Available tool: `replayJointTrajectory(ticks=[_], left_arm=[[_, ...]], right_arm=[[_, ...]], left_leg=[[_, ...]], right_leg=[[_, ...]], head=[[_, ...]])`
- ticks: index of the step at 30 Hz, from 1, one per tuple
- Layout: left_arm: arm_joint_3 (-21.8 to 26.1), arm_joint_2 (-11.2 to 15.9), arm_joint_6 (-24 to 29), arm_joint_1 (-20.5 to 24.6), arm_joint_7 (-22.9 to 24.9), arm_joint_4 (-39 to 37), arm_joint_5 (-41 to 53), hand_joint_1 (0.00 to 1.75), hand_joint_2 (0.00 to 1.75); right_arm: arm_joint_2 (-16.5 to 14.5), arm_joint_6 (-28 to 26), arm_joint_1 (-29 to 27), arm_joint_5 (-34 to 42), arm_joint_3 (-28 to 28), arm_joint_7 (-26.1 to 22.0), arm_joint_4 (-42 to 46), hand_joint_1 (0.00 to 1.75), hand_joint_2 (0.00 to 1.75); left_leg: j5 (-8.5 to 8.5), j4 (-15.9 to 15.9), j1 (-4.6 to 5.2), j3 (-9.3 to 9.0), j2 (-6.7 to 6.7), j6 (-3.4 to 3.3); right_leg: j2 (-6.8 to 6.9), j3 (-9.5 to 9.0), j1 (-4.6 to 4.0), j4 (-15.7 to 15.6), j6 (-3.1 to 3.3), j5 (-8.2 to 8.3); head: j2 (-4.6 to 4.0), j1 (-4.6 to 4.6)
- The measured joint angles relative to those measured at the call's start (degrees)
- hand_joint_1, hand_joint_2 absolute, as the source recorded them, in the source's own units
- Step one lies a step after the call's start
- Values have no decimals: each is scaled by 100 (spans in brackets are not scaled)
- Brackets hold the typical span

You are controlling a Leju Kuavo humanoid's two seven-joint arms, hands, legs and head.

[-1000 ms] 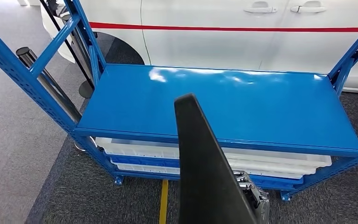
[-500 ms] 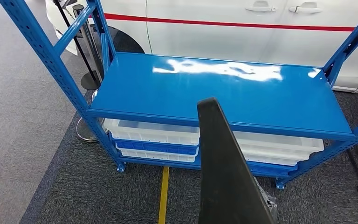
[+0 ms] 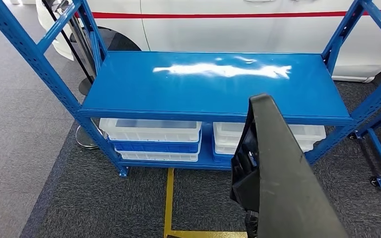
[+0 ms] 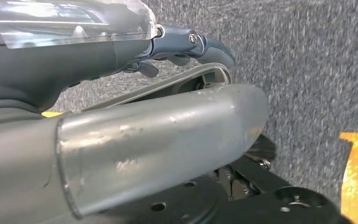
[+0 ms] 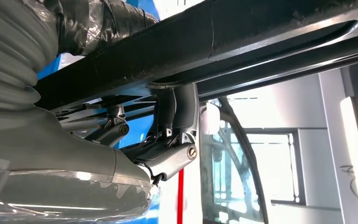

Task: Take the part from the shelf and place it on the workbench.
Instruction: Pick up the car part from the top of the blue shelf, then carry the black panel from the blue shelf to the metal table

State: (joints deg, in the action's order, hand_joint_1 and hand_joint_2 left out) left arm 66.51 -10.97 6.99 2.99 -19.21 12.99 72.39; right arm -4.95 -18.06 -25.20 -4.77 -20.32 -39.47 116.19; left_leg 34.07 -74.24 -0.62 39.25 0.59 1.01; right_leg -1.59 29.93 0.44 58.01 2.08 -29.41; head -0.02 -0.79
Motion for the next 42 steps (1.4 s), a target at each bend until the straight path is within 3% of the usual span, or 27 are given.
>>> replayJointTrajectory(ticks=[2, 3, 5, 6, 8, 10, 12, 14, 15, 16, 17, 18, 20, 21, 23, 24, 26, 28, 29, 30, 31, 32, 34, 36, 38, 40, 42], left_arm=[[2, 1, -1, 0, 0, 1, -1, 0, 0], [4, 14, -1, -3, 0, 5, -4, 0, 0], [14, 26, 1, -18, -2, 13, -9, 0, 0], [22, 32, 1, -24, -3, 16, -10, 0, 0], [36, 23, 1, -20, -2, 17, -11, 0, 0], [44, 14, 1, -15, -1, 19, -18, 0, 0], [63, 11, -2, -18, 3, 19, -31, 0, 0], [89, 11, -14, -19, 13, 19, -40, 0, 0], [99, 10, -20, -17, 17, 19, -47, 0, 0], [108, 10, -25, -14, 22, 19, -57, 0, 0], [118, 8, -28, -11, 26, 19, -71, 0, 0], [128, 8, -30, -10, 28, 20, -84, 0, 0], [156, 10, -33, -7, 31, 22, -105, 0, 0], [172, 11, -33, -3, 32, 23, -110, 0, 0], [210, 11, -34, 9, 32, 23, -115, 0, 0], [226, 10, -34, 10, 33, 23, -114, 0, 0], [252, 9, -34, 2, 37, 23, -108, 0, 0], [278, 9, -34, -9, 43, 23, -98, 0, 0], [289, 8, -36, -14, 45, 23, -92, 0, 0], [299, 7, -37, -19, 45, 23, -86, 0, 0], [307, 6, -39, -22, 45, 23, -80, 0, 0], [317, 5, -40, -24, 44, 23, -68, 0, 0], [346, 8, -41, -26, 43, 23, -49, 0, 0], [370, 11, -42, -20, 42, 23, -37, 0, 0], [381, 8, -43, -3, 43, 23, -34, 0, 0], [384, 2, -45, 7, 46, 23, -34, 0, 0], [387, 0, -45, -4, 49, 23, -35, 0, 0]], right_arm=[[-11, 9, -12, 0, 24, -1, 0, 175, 175], [-18, 10, -14, 0, 32, -2, -1, 175, 175], [-32, 14, -11, -1, 48, -2, -1, 175, 175], [-39, 16, -10, -1, 55, -2, -1, 175, 175], [-52, 28, -20, -2, 73, -3, 3, 175, 175], [-58, 48, -32, -1, 94, -4, 11, 175, 175], [-58, 63, -36, -4, 109, -3, 10, 175, 175], [-58, 81, -47, -47, 132, -2, -15, 175, 175], [-59, 90, -61, -96, 154, 0, -34, 175, 175], [-67, 98, -79, -164, 182, 3, -54, 175, 175], [-83, 103, -100, -240, 214, 9, -70, 175, 175], [-104, 108, -119, -312, 245, 15, -81, 175, 175], [-163, 133, -165, -424, 316, 26, -93, 175, 175], [-200, 168, -202, -459, 368, 27, -97, 175, 175], [-303, 294, -308, -498, 528, 14, -98, 175, 175], [-365, 380, -360, -505, 624, 6, -98, 175, 175], [-507, 598, -431, -517, 828, -2, -96, 175, 175], [-666, 873, -474, -560, 1047, -2, -87, 175, 175], [-742, 983, -493, -595, 1151, -2, -79, 175, 175], [-812, 1061, -508, -626, 1247, -2, -68, 175, 175], [-868, 1097, -520, -650, 1320, -2, -55, 175, 175], [-916, 1115, -528, -669, 1377, -2, -37, 175, 175], [-991, 1133, -531, -690, 1445, -2, -5, 175, 175], [-1043, 1142, -534, -704, 1486, -2, 19, 175, 175], [-1073, 1141, -550, -708, 1519, -3, 43, 175, 175], [-1089, 1129, -569, -706, 1539, -3, 70, 175, 175], [-1096, 1120, -571, -705, 1550, -3, 86, 175, 175]], left_leg=[[-326, 579, 10, -389, -94, -74], [-456, 993, 12, -635, -248, -143], [-580, 1580, 22, -942, -520, -231], [-569, 1671, 31, -984, -576, -249], [-621, 1792, 32, -1023, -453, -267], [-689, 1955, 2, -1078, -269, -310], [-722, 2026, -9, -1093, -89, -334], [-711, 2001, -7, -1072, 83, -333], [-699, 1979, -10, -1061, 162, -322], [-680, 1949, -18, -1053, 235, -304], [-653, 1908, -29, -1045, 297, -276], [-619, 1857, -32, -1037, 349, -236], [-551, 1750, -16, -1019, 426, -145], [-534, 1722, -5, -1017, 459, -107], [-510, 1705, -11, -1027, 519, -55], [-453, 1663, -24, -1018, 473, -31], [-146, 1282, -48, -871, 248, 4], [256, 528, -56, -556, 46, 13], [359, 214, -55, -422, 12, 9], [349, 77, -55, -367, -4, -3], [225, 170, -54, -418, -18, -23], [15, 486, -54, -573, -61, -52], [-318, 1256, -54, -925, -315, -120], [-395, 1615, -40, -1063, -494, -152], [-428, 1668, -33, -1057, -408, -176], [-505, 1746, -51, -1063, -254, -241], [-552, 1789, -50, -1052, -77, -289]], right_leg=[[-118, 36, -17, 27, -14, 22], [-169, 57, -19, 37, -25, 32], [-278, 102, 14, 50, -79, 70], [-337, 130, 43, 44, -120, 96], [-443, 156, 70, 20, -204, 134], [-280, 255, 38, 189, -259, -1], [3, 553, 31, 783, -305, -345], [100, 866, 70, 1416, -366, -577], [123, 905, 93, 1500, -396, -544], [159, 829, 115, 1358, -423, -408], [233, 646, 135, 1018, -444, -205], [365, 445, 134, 634, -449, -56], [527, 206, 107, 147, -387, 94], [541, 202, 83, 108, -335, 78], [424, 235, 74, 123, -239, 99], [375, 242, 84, 117, -196, 116], [261, 266, 107, 96, -117, 161], [135, 311, 88, 99, -69, 192], [62, 329, 74, 106, -56, 204], [-19, 341, 61, 115, -49, 212], [-101, 347, 51, 126, -49, 217], [-187, 348, 44, 138, -54, 222], [-341, 364, 39, 161, -85, 241], [-470, 422, 55, 170, -156, 285], [-587, 478, 74, 150, -253, 344], [-417, 559, 54, 268, -308, 251], [-60, 801, 33, 801, -323, -98]], head=[[0, 0], [0, -2], [0, -2], [0, 0], [0, 0], [0, -9], [0, -14], [0, -13], [0, -14], [0, -15], [0, -17], [0, -19], [0, -16], [0, -15], [0, -12], [0, -12], [0, -10], [0, -10], [0, -10], [0, -10], [0, -10], [0, -10], [0, -10], [0, -7], [0, -3], [0, -8], [0, -14]])
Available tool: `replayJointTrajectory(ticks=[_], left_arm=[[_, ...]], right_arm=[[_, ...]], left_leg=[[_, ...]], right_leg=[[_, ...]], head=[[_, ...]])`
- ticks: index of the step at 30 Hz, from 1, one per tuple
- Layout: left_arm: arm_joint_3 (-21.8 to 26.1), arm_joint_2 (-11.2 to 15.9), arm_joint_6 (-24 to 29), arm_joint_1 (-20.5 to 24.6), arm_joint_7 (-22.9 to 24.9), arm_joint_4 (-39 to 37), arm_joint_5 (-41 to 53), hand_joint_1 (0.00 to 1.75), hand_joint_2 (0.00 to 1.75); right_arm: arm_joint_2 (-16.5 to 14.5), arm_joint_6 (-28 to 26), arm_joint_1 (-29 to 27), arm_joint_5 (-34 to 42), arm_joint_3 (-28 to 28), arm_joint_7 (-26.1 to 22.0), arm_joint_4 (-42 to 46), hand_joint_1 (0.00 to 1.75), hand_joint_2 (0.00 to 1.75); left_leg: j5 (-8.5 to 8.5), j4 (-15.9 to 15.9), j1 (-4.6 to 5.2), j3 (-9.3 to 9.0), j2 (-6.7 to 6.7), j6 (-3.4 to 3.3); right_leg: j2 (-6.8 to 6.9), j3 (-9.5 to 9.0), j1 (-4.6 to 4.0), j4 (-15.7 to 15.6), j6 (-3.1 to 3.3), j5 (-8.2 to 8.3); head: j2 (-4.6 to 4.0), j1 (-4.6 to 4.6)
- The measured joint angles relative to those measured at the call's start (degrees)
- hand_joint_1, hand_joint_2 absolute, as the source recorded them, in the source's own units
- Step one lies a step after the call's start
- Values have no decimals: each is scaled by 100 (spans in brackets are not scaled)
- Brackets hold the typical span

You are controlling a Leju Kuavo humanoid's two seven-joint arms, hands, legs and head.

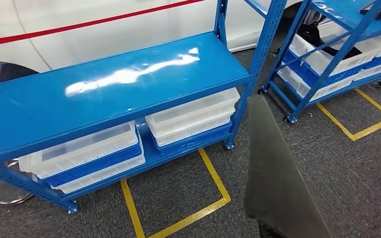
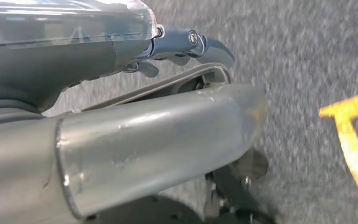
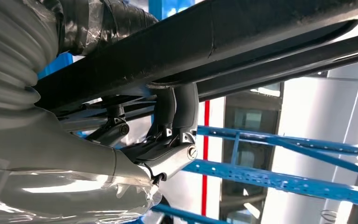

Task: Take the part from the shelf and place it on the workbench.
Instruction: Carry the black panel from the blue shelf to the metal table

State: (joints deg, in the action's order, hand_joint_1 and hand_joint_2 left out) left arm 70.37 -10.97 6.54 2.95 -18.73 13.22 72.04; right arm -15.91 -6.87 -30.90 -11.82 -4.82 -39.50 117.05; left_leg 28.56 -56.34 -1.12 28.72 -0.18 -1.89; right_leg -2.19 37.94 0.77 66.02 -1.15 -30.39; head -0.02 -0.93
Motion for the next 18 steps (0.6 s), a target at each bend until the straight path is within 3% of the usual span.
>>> replayJointTrajectory(ticks=[2, 3, 4, 6, 8, 9, 11, 12, 14, 16, 17, 18], left_arm=[[2, 1, -1, -15, 2, 0, -1, 0, 0], [3, 1, -4, -15, 3, 0, -2, 0, 0], [4, 0, -8, -11, 4, 0, -2, 0, 0], [7, -5, -18, 5, 11, 0, -3, 0, 0], [10, -11, -27, 15, 14, 0, -6, 0, 0], [14, -14, -46, 26, -23, 0, -28, 0, 0], [28, -46, -100, 78, -226, 5, -140, 0, 0], [36, -100, -77, 151, -295, 14, -218, 0, 0], [46, -296, 169, 420, -138, 32, -363, 0, 0], [43, -504, 448, 737, 181, 37, -483, 0, 0], [36, -577, 514, 852, 262, 38, -533, 0, 0], [21, -638, 530, 932, 281, 39, -590, 0, 0]], right_arm=[[-1, 0, 1, 3, 10, 1, 2, 175, 175], [-1, 1, -4, 7, 17, 1, 2, 175, 175], [-1, 1, -6, 16, 27, 1, 2, 175, 175], [-2, 3, -9, 39, 43, 1, 2, 175, 175], [-8, 7, -8, 55, 50, 1, 2, 175, 175], [-13, 13, -8, 59, 52, 1, 2, 175, 175], [-27, 96, -9, 62, 57, 16, -1, 175, 175], [-33, 185, 19, 52, 56, 51, -20, 175, 175], [-51, 353, 246, -14, 12, 181, -165, 175, 175], [-79, 377, 554, -101, -87, 305, -395, 175, 175], [-90, 353, 653, -122, -138, 337, -494, 175, 175], [-93, 321, 712, -126, -178, 350, -562, 175, 175]], left_leg=[[-3, -16, 17, 37, 176, -9], [-2, -27, 21, 50, 264, -7], [2, -35, 23, 56, 347, -2], [19, -47, 25, 40, 485, 21], [49, -65, 54, 14, 584, 73], [58, -72, 69, 1, 627, 101], [61, -72, 82, -20, 714, 153], [86, -93, 73, -16, 680, 183], [321, -387, 53, 115, 408, 233], [740, -1112, 43, 438, 124, 257], [889, -1488, 43, 597, 83, 261], [931, -1711, 43, 682, 71, 258]], right_leg=[[156, 304, 6, 714, -20, -331], [182, 358, 10, 886, -29, -366], [205, 295, 13, 830, -33, -292], [351, -146, 8, 118, -14, 36], [574, -525, -32, -553, 47, 218], [632, -592, -54, -691, 81, 229], [546, -566, -69, -722, 146, 238], [499, -555, -57, -738, 182, 261], [397, -514, -22, -775, 272, 334], [286, -446, -19, -772, 322, 392], [219, -414, -25, -762, 329, 410], [139, -393, -32, -750, 327, 423]], head=[[0, -2], [0, -2], [0, -4], [0, -5], [0, -4], [0, -3], [0, -1], [0, -1], [0, 0], [0, 0], [0, 0], [0, -1]])
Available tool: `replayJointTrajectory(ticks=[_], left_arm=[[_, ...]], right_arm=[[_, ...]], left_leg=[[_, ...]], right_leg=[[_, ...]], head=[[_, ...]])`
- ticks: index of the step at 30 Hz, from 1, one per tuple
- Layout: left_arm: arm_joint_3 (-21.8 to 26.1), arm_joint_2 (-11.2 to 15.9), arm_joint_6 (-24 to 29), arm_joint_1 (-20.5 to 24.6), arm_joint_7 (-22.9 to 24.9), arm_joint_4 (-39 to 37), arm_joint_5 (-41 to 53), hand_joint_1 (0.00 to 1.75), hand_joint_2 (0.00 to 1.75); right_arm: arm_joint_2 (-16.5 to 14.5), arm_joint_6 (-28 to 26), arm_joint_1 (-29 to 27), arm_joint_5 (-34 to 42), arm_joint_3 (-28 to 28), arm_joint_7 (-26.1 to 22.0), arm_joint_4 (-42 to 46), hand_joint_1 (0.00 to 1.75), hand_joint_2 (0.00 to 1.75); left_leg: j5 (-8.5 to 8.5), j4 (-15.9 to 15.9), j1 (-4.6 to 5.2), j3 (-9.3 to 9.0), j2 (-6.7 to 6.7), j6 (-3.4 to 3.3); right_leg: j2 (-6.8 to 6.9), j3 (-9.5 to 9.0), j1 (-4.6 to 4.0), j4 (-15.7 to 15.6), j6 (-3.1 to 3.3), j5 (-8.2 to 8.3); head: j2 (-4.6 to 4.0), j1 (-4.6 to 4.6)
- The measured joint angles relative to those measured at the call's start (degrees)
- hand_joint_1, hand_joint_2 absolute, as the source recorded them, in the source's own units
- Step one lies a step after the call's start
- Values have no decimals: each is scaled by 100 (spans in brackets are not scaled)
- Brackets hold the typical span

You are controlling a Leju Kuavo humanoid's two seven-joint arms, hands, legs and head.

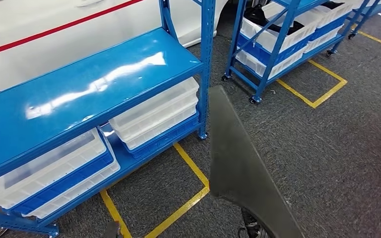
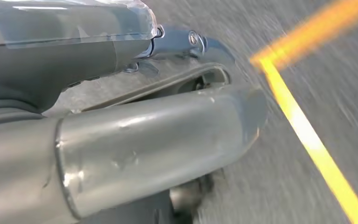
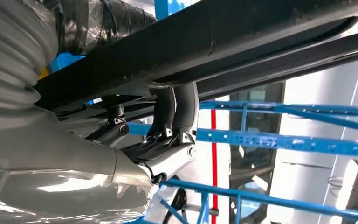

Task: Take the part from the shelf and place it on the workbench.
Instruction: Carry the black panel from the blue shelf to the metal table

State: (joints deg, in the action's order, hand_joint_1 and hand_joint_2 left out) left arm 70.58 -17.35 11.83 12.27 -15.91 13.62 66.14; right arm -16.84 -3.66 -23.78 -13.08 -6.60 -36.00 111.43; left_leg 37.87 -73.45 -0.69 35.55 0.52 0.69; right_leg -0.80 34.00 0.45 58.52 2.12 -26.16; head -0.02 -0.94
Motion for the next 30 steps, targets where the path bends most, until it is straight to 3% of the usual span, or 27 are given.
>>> replayJointTrajectory(ticks=[1, 3, 5, 7, 8, 9, 11, 13, 14, 15, 16, 18, 20, 22, 23, 24, 26, 28, 30], left_arm=[[-24, -51, 4, 47, -13, 2, -72, 0, 0], [-99, -115, 15, 55, -90, 16, -267, 0, 0], [-169, -139, 27, 23, -165, 45, -423, 0, 0], [-222, -162, 29, 15, -193, 72, -484, 0, 0], [-249, -180, 27, 19, -199, 81, -505, 0, 0], [-276, -196, 25, 24, -201, 91, -523, 0, 0], [-318, -220, 24, 22, -206, 109, -586, 0, 0], [-337, -227, 32, 12, -209, 125, -681, 0, 0], [-345, -227, 36, 7, -210, 132, -733, 0, 0], [-356, -227, 39, 4, -211, 137, -784, 0, 0], [-370, -228, 40, 4, -212, 142, -834, 0, 0], [-410, -231, 39, 6, -227, 146, -919, 0, 0], [-458, -231, 49, 5, -256, 150, -1012, 0, 0], [-517, -230, 93, 0, -296, 155, -1137, 0, 0], [-555, -232, 121, 0, -311, 155, -1203, 0, 0], [-599, -234, 146, 0, -322, 155, -1263, 0, 0], [-685, -234, 176, -4, -331, 155, -1351, 0, 0], [-745, -227, 207, -21, -346, 155, -1413, 0, 0], [-784, -221, 236, -42, -360, 155, -1465, 0, 0]], right_arm=[[1, -28, 39, 12, -35, 8, -60, 175, 175], [2, -67, 95, 68, -96, 28, -161, 175, 175], [3, -72, 140, 122, -146, 41, -234, 175, 175], [4, -65, 180, 139, -185, 50, -296, 175, 175], [5, -63, 190, 140, -197, 53, -321, 175, 175], [6, -64, 192, 140, -203, 55, -340, 175, 175], [12, -67, 223, 152, -215, 56, -375, 175, 175], [22, -69, 303, 175, -241, 57, -435, 175, 175], [30, -70, 341, 184, -255, 57, -477, 175, 175], [38, -70, 368, 189, -267, 58, -524, 175, 175], [47, -72, 387, 193, -274, 60, -571, 175, 175], [64, -73, 423, 200, -288, 63, -648, 175, 175], [82, -74, 479, 211, -313, 64, -706, 175, 175], [98, -75, 522, 231, -342, 64, -754, 175, 175], [105, -76, 532, 240, -351, 64, -777, 175, 175], [110, -78, 537, 246, -356, 64, -797, 175, 175], [116, -81, 558, 250, -369, 64, -832, 175, 175], [118, -84, 590, 254, -396, 64, -866, 175, 175], [125, -84, 603, 256, -416, 64, -907, 175, 175]], left_leg=[[-77, -6, 0, -17, -5, -11], [-496, 620, 1, -328, -103, -61], [-791, 1305, 3, -624, -382, -129], [-805, 1544, 16, -697, -530, -167], [-813, 1590, 19, -700, -488, -181], [-829, 1628, 7, -707, -423, -201], [-892, 1703, -22, -718, -276, -256], [-916, 1732, -20, -716, -98, -290], [-915, 1728, -13, -708, -1, -296], [-912, 1724, -8, -703, 90, -295], [-904, 1718, -6, -701, 175, -291], [-874, 1695, -7, -711, 319, -260], [-823, 1659, 20, -720, 432, -200], [-786, 1642, 54, -736, 524, -141], [-774, 1641, 57, -748, 574, -118], [-750, 1634, 45, -755, 573, -89], [-574, 1432, 15, -683, 370, -44], [-196, 765, -1, -384, 86, -25], [62, 20, -1, -9, 2, -26]], right_leg=[[-91, 11, -5, 13, -4, 9], [-295, 14, -12, 38, -19, 22], [-460, 41, -14, 65, -59, 44], [-579, 117, 9, 77, -137, 90], [-640, 153, 16, 71, -185, 120], [-631, 183, 20, 79, -222, 129], [-393, 300, -8, 284, -272, -15], [-78, 601, -8, 917, -304, -377], [-12, 767, 9, 1279, -323, -533], [27, 876, 26, 1531, -339, -607], [55, 882, 44, 1584, -353, -574], [164, 549, 70, 1042, -362, -257], [418, 157, 41, 342, -317, -51], [519, 55, -9, 113, -244, -61], [446, 69, -14, 108, -208, -52], [387, 76, -9, 100, -173, -48], [264, 83, 11, 73, -95, -24], [135, 89, 18, 62, -39, -9], [-19, 91, 3, 65, -20, -5]], head=[[0, 1], [0, 2], [0, 0], [0, 1], [0, 3], [0, 3], [0, -9], [0, -19], [0, -18], [0, -19], [0, -19], [0, -19], [0, -17], [0, -14], [0, -13], [0, -14], [0, -14], [0, -13], [0, -13]])
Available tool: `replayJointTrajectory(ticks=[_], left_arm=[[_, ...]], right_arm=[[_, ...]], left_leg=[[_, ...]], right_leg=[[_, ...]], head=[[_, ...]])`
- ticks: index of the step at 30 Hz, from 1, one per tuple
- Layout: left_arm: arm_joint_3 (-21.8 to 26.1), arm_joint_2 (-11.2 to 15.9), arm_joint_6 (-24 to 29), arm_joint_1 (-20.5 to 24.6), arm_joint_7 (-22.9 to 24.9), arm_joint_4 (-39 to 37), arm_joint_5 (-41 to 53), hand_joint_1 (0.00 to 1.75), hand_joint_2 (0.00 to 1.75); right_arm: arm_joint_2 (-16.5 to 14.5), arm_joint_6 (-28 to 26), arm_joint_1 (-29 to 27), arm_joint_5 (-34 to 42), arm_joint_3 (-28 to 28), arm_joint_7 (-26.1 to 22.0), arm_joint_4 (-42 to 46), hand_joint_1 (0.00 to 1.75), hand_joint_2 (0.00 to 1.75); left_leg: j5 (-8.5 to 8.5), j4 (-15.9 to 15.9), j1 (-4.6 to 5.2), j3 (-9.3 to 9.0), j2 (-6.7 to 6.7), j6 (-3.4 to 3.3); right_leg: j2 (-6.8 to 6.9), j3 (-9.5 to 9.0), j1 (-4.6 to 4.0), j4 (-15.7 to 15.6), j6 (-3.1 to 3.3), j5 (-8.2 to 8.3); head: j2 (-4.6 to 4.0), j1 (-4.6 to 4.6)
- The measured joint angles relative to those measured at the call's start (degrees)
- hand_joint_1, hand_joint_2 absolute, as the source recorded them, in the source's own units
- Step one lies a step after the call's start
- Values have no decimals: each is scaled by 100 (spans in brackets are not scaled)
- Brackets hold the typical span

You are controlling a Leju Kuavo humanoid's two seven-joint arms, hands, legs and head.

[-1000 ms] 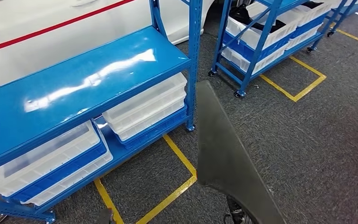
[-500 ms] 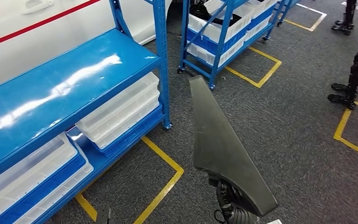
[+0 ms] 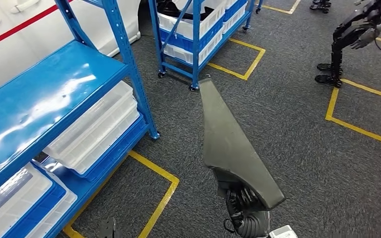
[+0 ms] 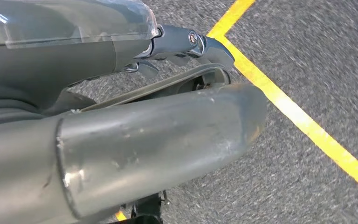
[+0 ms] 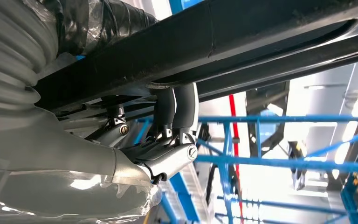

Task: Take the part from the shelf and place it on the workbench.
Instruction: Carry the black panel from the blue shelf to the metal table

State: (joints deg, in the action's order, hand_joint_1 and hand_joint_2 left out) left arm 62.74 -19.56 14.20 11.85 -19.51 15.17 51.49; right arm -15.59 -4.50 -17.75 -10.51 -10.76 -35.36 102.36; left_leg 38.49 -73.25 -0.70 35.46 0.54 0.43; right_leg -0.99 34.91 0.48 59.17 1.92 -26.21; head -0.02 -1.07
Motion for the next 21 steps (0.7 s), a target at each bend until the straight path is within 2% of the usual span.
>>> replayJointTrajectory(ticks=[1, 2, 3, 5, 7, 8, 9, 10, 11, 12, 13, 14, 15, 16, 17, 18, 19, 21], left_arm=[[-25, 2, 9, -8, -3, 0, -29, 0, 0], [-59, 3, 15, -12, 6, 1, -63, 0, 0], [-98, 4, 19, -13, 21, 6, -108, 0, 0], [-189, 9, 24, -17, 49, 28, -215, 0, 0], [-276, 13, 36, -26, 50, 54, -307, 0, 0], [-319, 10, 49, -28, 42, 66, -340, 0, 0], [-358, 3, 69, -29, 23, 77, -373, 0, 0], [-399, -4, 99, -26, -15, 86, -409, 0, 0], [-444, -9, 141, -24, -73, 91, -450, 0, 0], [-495, -12, 185, -22, -151, 92, -485, 0, 0], [-559, -10, 228, -22, -249, 95, -508, 0, 0], [-634, 1, 260, -34, -352, 99, -513, 0, 0], [-724, 26, 275, -62, -462, 104, -499, 0, 0], [-825, 88, 246, -116, -596, 108, -470, 0, 0], [-923, 203, 159, -206, -766, 108, -432, 0, 0], [-1018, 354, 25, -328, -977, 101, -378, 0, 0], [-1102, 525, -119, -473, -1197, 88, -305, 0, 0], [-1248, 865, -287, -748, -1496, 56, -119, 0, 0]], right_arm=[[7, -1, 0, 0, -3, 2, -19, 175, 175], [14, -3, 1, 0, -5, 4, -35, 175, 175], [19, -5, 4, 0, -8, 9, -48, 175, 175], [20, -14, 21, 1, -17, 16, -64, 175, 175], [21, -23, 38, 2, -28, 23, -82, 175, 175], [22, -34, 41, 2, -31, 26, -91, 175, 175], [24, -52, 39, 2, -33, 28, -96, 175, 175], [27, -75, 33, 2, -34, 28, -99, 175, 175], [31, -99, 33, 2, -34, 28, -100, 175, 175], [35, -121, 36, 1, -34, 28, -100, 175, 175], [40, -143, 34, -1, -34, 25, -101, 175, 175], [47, -173, 26, 3, -33, 8, -101, 175, 175], [57, -217, -2, 19, -32, -33, -98, 175, 175], [77, -260, -52, 54, -25, -99, -86, 175, 175], [104, -289, -127, 106, -12, -181, -59, 175, 175], [137, -293, -224, 166, 12, -268, -12, 175, 175], [169, -268, -322, 220, 43, -335, 45, 175, 175], [211, -175, -474, 275, 115, -404, 144, 175, 175]], left_leg=[[-36, -130, 1, 89, -10, -9], [-200, 1, 1, 61, -22, -27], [-440, 330, 1, -58, -63, -50], [-841, 1105, -7, -347, -347, -104], [-948, 1444, -4, -465, -581, -130], [-953, 1469, 3, -470, -580, -138], [-968, 1498, -1, -478, -518, -157], [-994, 1538, -10, -492, -447, -187], [-1022, 1578, -20, -509, -367, -224], [-1044, 1615, -29, -523, -280, -256], [-1050, 1626, -17, -530, -191, -277], [-1047, 1626, -6, -528, -104, -290], [-1040, 1624, 4, -525, -14, -292], [-1028, 1623, 9, -530, 72, -290], [-1013, 1623, 11, -544, 158, -281], [-989, 1623, 11, -571, 242, -262], [-960, 1623, 11, -607, 324, -238], [-896, 1615, 33, -666, 470, -172]], right_leg=[[-83, -4, -8, 4, 2, 1], [-170, -10, -13, 10, 1, 1], [-257, -18, -16, 18, -1, 0], [-409, -10, -17, 45, -22, 1], [-542, 45, 5, 59, -88, 25], [-611, 72, 17, 53, -137, 49], [-675, 91, 28, 37, -182, 70], [-630, 108, 20, 52, -217, 60], [-501, 151, 4, 139, -246, -2], [-322, 248, -12, 346, -269, -134], [-120, 398, -15, 668, -287, -318], [-6, 580, -4, 1051, -308, -507], [45, 738, 11, 1391, -326, -640], [65, 812, 25, 1569, -338, -676], [81, 768, 35, 1526, -343, -608], [115, 591, 38, 1241, -336, -450], [202, 343, 32, 817, -318, -285], [374, -40, -18, 147, -246, -100]], head=[[0, 0], [0, 0], [0, 0], [0, -1], [0, 0], [0, 1], [0, 1], [0, -2], [0, -6], [0, -12], [0, -16], [0, -21], [0, -22], [0, -24], [0, -25], [0, -25], [0, -26], [0, -22]])
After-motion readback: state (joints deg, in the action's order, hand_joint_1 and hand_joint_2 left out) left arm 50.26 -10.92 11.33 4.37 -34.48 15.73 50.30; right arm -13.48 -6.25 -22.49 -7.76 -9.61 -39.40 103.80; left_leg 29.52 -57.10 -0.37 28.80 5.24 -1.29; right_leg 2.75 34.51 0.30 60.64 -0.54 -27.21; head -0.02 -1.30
